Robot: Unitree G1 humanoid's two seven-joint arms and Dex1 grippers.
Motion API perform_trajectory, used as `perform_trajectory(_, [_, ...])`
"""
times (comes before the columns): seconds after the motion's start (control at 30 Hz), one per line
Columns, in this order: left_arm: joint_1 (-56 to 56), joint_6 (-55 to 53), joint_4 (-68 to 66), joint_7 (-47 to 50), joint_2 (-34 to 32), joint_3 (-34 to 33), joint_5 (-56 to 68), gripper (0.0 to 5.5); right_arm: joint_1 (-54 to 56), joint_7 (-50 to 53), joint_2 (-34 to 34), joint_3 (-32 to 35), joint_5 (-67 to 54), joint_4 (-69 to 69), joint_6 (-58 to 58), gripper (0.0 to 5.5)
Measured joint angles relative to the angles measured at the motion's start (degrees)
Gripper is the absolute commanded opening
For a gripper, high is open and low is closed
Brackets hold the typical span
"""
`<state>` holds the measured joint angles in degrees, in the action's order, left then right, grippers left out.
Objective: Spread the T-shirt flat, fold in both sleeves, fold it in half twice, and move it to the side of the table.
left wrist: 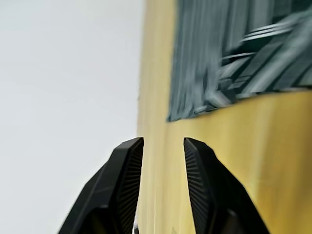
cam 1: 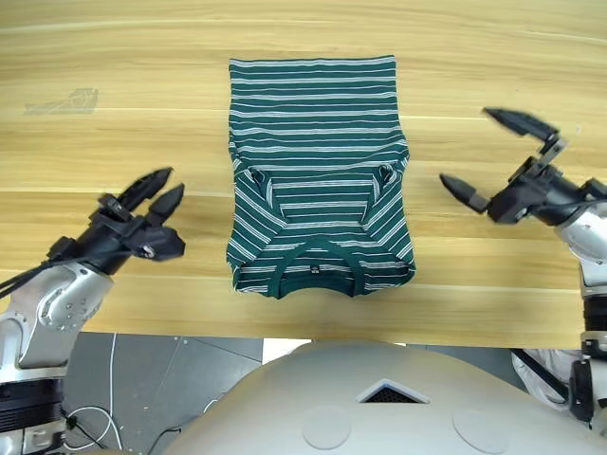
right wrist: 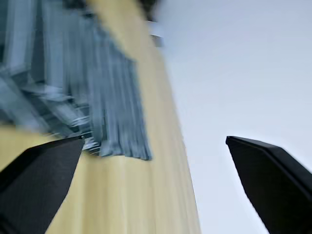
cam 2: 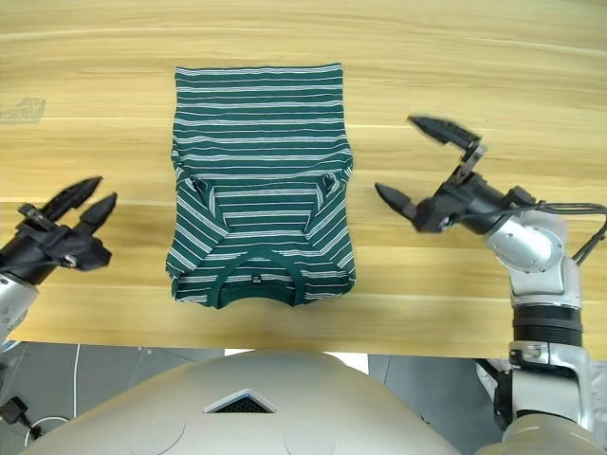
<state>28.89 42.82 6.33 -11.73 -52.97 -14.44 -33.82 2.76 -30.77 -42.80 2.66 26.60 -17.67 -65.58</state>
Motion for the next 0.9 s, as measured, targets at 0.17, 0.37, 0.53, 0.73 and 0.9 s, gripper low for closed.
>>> perform_trajectory(0.17, [2.47,13.85,-4.90,-0.03,-7.73,3.26,-6.98,1.54,4.97,8.47,-5.39,-0.95,23.25,-10.79,-22.45,5.38])
perform_trajectory(0.37, [-1.82,17.23,-7.62,-0.41,-7.84,10.12,-9.07,1.54,6.52,19.06,-5.08,-4.12,32.67,-10.92,-25.50,5.38])
perform_trajectory(0.53, [-7.78,17.67,-11.23,-0.67,-6.69,15.71,-9.11,1.54,7.81,23.44,-4.75,-9.83,32.80,-11.07,-23.86,5.38])
perform_trajectory(0.73, [-11.55,17.96,-12.93,-0.45,-6.41,18.86,-9.08,1.54,8.94,26.31,-5.13,-14.91,31.35,-11.51,-21.71,5.38])
perform_trajectory(0.9, [-11.58,18.09,-13.07,0.72,-6.41,19.48,-9.48,1.54,9.42,26.39,-5.46,-19.36,26.76,-13.22,-19.68,5.38])
